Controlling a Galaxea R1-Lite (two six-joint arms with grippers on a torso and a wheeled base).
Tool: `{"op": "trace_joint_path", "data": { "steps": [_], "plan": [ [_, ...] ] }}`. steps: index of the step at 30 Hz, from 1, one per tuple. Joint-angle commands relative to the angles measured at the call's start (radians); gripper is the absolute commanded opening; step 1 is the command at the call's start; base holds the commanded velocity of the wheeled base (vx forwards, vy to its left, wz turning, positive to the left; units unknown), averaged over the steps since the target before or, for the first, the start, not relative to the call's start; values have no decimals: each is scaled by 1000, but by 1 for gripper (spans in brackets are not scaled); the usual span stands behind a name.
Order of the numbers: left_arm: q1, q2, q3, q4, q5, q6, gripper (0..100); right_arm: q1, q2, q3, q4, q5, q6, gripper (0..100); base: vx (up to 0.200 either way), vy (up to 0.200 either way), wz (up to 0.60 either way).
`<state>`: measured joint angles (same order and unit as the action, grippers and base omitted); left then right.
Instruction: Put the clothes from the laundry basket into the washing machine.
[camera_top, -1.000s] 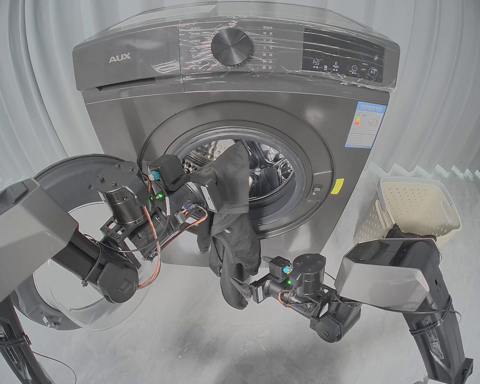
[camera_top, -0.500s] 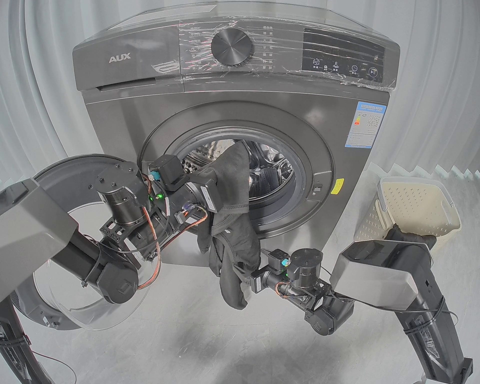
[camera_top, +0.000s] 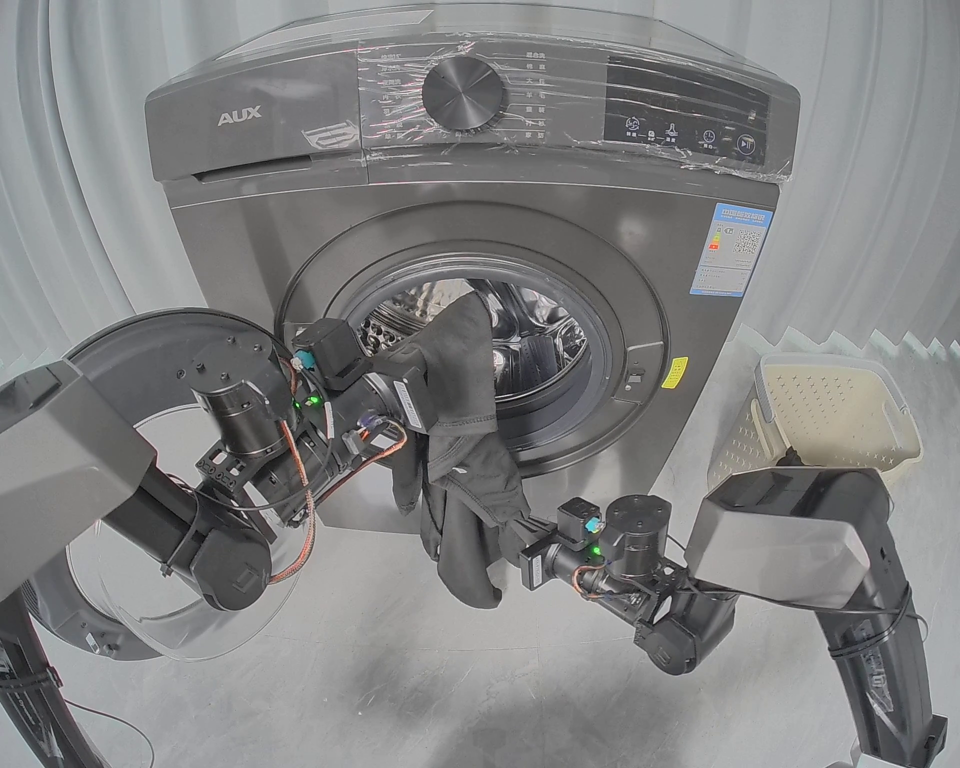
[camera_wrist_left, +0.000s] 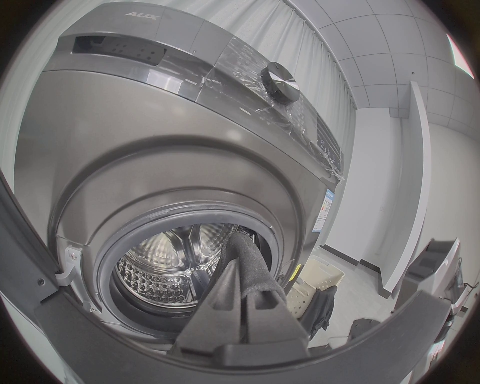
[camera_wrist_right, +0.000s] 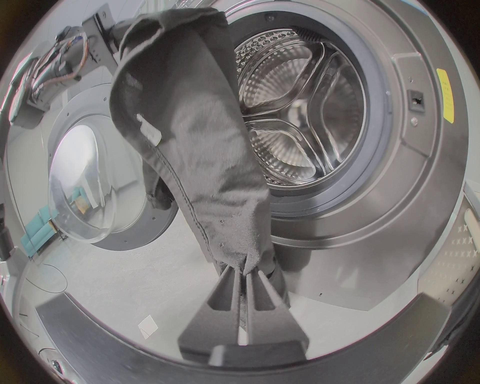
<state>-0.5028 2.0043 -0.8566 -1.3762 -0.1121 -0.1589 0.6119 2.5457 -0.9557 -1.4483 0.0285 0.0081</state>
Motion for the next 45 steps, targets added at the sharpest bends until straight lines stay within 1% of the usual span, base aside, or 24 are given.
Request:
{"op": "trace_joint_path", "data": {
  "steps": [1,3,5,9,12,14,15,16,17,18,19,20,22,25,26,27,28,31,32,34,37,40,43,45],
  "plan": [
    [21,1,18,-1,0,-1,0,-32,-163,140,-18,8,4,0,0,0,0],
    [23,-4,28,-3,0,-1,0,-49,-196,164,-29,13,3,0,0,0,0],
    [26,-12,50,-12,0,-1,0,-69,-231,189,-32,33,3,0,0,0,0],
    [49,-21,119,-57,-4,1,0,-110,-294,241,-35,71,4,0,0,0,0],
    [50,-27,182,-109,-8,1,0,-141,-346,279,-69,85,6,0,0,0,0],
    [56,-28,229,-155,-11,1,0,-155,-394,313,-84,96,16,0,0,0,0],
    [61,-33,249,-172,-11,7,0,-159,-417,327,-87,99,21,0,0,0,0],
    [61,-33,249,-172,-11,7,0,-164,-446,344,-89,100,30,0,0,0,0],
    [67,-65,304,-178,-11,18,0,-164,-466,354,-90,97,39,0,0,0,0],
    [67,-71,312,-178,-11,18,0,-164,-472,357,-90,96,43,0,0,0,0],
    [63,-113,350,-176,-15,15,0,-159,-504,374,-90,90,59,0,0,0,0],
    [63,-113,350,-176,-15,15,0,-159,-504,374,-90,90,59,0,0,0,0],
    [55,-200,403,-176,-23,13,0,-144,-568,416,-90,83,73,0,0,0,0],
    [55,-266,458,-176,-58,15,0,-109,-625,442,-90,56,79,0,0,0,0],
    [55,-266,458,-176,-58,15,0,-109,-625,442,-90,56,79,0,0,0,0],
    [56,-308,507,-176,-93,13,0,-95,-656,445,-90,41,99,0,0,0,0],
    [56,-320,519,-176,-100,12,0,-93,-665,445,-90,34,113,0,0,0,0],
    [56,-320,519,-176,-100,12,0,-93,-665,445,-90,34,113,0,0,0,0],
    [69,-329,521,-176,-106,19,0,-93,-700,446,-90,22,181,0,0,0,0],
    [84,-326,502,-176,-109,6,0,-104,-693,446,-90,27,182,0,0,0,0],
    [112,-317,484,-176,-109,-1,0,-100,-691,460,-92,24,181,0,0,0,0],
    [133,-314,441,-176,-101,-8,0,-93,-693,477,-92,10,182,0,0,0,0],
    [156,-323,439,-176,-100,-34,0,-101,-705,483,-92,-1,182,0,0,0,0],
    [165,-320,444,-176,-101,-45,0,-106,-713,473,-92,-1,184,0,0,0,0]
  ]
}}
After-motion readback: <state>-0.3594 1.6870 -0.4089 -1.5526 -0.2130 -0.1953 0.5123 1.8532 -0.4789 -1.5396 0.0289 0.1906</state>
